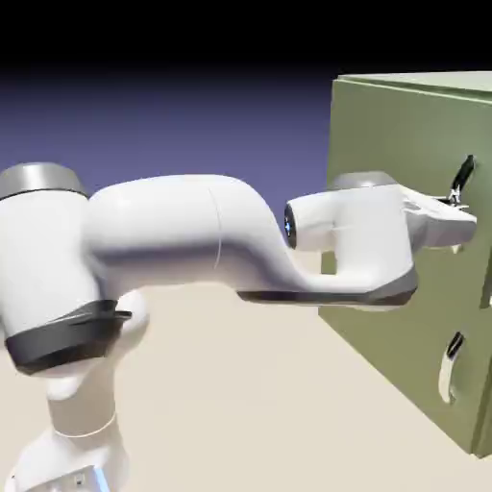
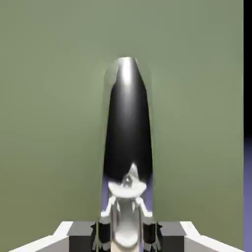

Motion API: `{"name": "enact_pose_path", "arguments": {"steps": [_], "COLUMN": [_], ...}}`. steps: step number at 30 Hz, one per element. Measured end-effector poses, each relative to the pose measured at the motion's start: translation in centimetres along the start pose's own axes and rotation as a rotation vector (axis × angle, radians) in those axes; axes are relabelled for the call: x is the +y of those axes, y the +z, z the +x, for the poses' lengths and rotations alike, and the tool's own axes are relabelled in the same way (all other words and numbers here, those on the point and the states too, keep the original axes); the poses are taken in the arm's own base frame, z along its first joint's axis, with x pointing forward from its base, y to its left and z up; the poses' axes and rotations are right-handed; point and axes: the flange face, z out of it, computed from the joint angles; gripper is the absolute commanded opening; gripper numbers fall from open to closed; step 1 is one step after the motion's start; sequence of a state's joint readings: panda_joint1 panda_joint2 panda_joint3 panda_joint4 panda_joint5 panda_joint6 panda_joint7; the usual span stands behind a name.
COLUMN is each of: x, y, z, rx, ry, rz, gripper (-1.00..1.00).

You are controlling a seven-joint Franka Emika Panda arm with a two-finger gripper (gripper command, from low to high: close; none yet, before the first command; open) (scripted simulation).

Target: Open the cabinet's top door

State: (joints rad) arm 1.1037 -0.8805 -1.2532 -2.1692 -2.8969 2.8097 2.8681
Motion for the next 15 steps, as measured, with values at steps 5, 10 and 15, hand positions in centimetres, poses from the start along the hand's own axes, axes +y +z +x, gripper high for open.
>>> {"name": "enact_pose_path", "arguments": {"steps": [5,10,15], "x": [-0.8,-1.8,-3.0], "y": [-3.5,-7.0,-10.3], "z": [-0.8,-1.8,-3.0], "rx": [0.049,0.098,0.148], "ry": [0.0,0.0,0.0], "rz": [-0.049,-0.099,-0.148], "gripper": [-1.0,-1.0,-1.0]}}
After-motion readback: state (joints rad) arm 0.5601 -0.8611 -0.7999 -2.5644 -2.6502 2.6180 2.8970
